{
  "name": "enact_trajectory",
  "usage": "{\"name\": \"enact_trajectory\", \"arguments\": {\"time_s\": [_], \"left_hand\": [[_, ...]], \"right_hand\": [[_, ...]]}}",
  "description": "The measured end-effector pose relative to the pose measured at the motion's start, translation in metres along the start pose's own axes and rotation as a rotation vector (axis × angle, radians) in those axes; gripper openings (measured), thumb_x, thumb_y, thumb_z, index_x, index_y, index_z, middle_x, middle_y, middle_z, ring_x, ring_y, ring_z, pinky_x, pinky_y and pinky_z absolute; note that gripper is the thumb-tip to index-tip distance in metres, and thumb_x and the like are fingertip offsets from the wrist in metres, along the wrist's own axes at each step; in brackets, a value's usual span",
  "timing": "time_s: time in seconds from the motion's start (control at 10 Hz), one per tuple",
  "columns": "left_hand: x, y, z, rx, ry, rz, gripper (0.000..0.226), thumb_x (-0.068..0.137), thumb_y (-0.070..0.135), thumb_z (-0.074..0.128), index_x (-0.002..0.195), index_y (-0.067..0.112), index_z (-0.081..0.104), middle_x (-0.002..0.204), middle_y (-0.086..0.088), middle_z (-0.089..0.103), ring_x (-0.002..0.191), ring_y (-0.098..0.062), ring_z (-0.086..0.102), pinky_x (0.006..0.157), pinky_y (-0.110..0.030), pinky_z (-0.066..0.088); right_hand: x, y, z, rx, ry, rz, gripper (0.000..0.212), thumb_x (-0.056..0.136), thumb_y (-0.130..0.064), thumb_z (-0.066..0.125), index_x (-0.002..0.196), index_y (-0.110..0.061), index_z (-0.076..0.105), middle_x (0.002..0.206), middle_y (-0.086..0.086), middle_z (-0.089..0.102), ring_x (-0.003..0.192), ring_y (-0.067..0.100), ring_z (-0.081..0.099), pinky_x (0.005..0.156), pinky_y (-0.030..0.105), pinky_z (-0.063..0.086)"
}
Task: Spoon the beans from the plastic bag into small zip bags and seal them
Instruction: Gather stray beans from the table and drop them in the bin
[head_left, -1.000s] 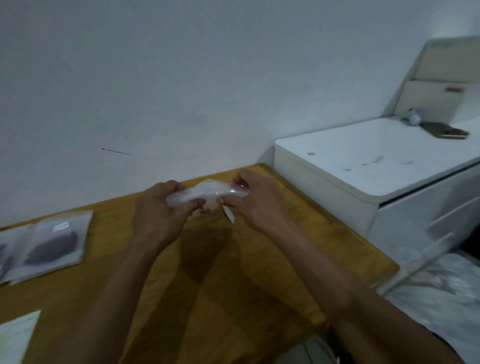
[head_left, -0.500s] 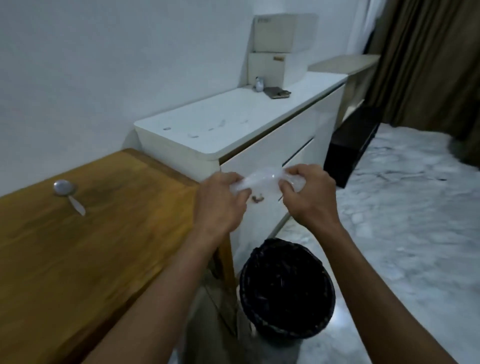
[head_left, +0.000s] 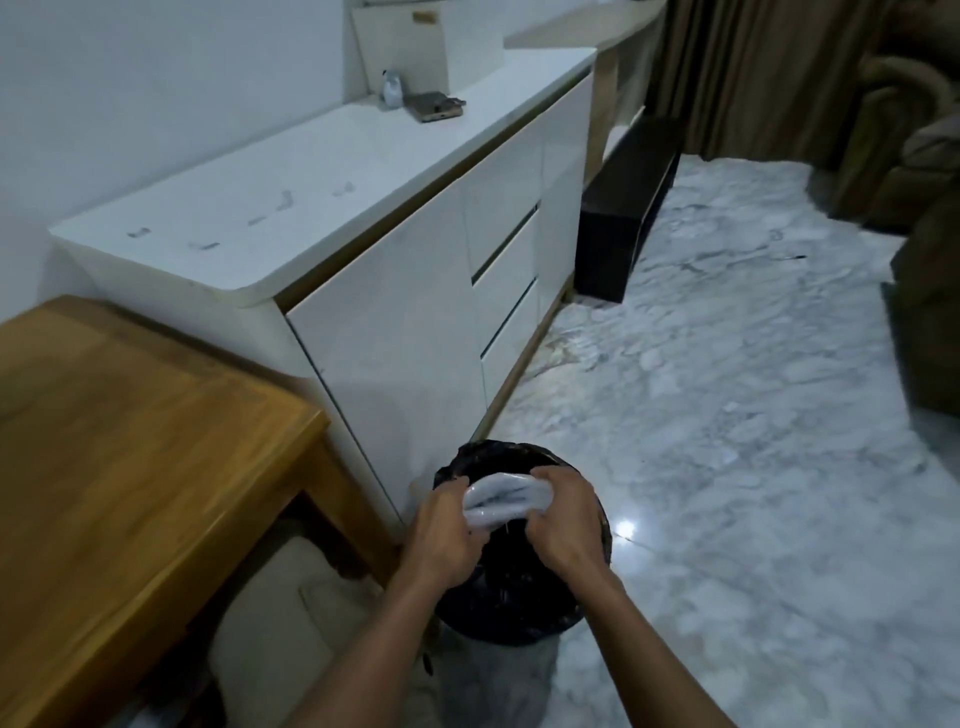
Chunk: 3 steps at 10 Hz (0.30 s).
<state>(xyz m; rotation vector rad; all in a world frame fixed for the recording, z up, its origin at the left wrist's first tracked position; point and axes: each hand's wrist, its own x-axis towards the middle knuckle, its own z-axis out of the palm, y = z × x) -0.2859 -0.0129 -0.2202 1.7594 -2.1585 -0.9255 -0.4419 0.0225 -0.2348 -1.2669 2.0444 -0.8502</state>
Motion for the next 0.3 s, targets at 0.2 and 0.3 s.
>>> {"name": "enact_trajectory", "arguments": {"time_s": [0.2,0.3], "left_hand": [[0.009,-0.019,0.019,0.102,-0.122,-0.076,0.079,0.089,0.033,0.071,0.154,0.013,0.032,0.156,-0.008,0.038,0.143,-0.025,0.037,0.116,-0.038,0.035],[0.013,-0.022,0.016,0.071,-0.092,-0.075,0.075,0.091,0.024,0.069,0.154,0.011,0.032,0.155,-0.008,0.040,0.143,-0.025,0.038,0.117,-0.035,0.034]], "right_hand": [[0.008,0.029,0.024,-0.030,-0.134,0.125,0.074,0.079,-0.005,0.069,0.147,-0.011,0.042,0.151,0.011,0.042,0.140,0.028,0.038,0.114,0.039,0.036],[0.010,0.023,0.027,0.028,-0.096,0.147,0.068,0.078,-0.002,0.063,0.144,-0.008,0.046,0.144,0.014,0.051,0.132,0.030,0.048,0.107,0.035,0.041]]}}
